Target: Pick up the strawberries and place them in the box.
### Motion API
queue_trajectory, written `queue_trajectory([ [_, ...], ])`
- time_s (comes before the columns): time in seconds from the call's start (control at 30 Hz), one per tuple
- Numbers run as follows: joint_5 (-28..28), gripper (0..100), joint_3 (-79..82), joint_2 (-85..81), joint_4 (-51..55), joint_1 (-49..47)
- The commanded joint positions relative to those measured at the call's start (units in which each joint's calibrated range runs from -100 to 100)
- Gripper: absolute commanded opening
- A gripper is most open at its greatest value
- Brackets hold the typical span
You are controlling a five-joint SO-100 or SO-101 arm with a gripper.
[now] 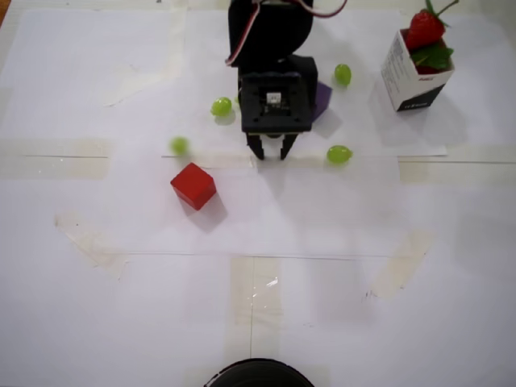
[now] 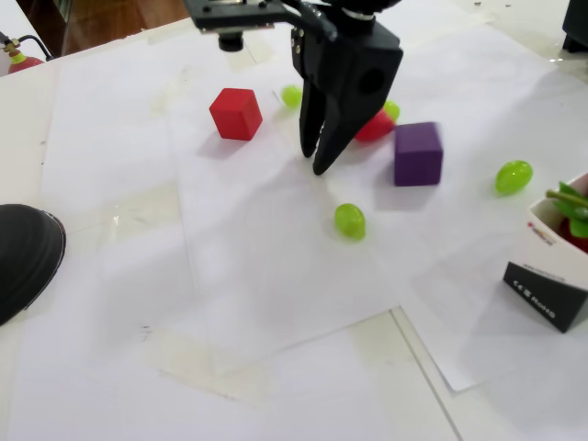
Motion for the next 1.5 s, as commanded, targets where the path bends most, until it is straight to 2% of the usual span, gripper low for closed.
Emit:
queue_trajectory([
  [0.0,0.24,7,-4.22,-5.74,0.70,-0.49],
  [0.07,0.49,7,-5.22,-5.82,1.19,-0.64],
  [0.17,0.83,20,-6.04,-5.82,1.52,-1.01],
  [0.27,1.32,24,-7.67,-5.82,3.23,-1.08],
  [0.67,-2.10,26,-27.95,-8.06,40.24,-2.40],
  [0.8,-3.81,25,-29.86,-9.69,47.68,-3.43],
  [1.07,-6.64,24,-24.40,-11.07,48.90,-6.15],
  [1.3,-7.67,25,-4.95,-17.43,34.36,-6.15],
  [1.47,-7.57,26,3.23,-19.15,26.93,-5.35],
])
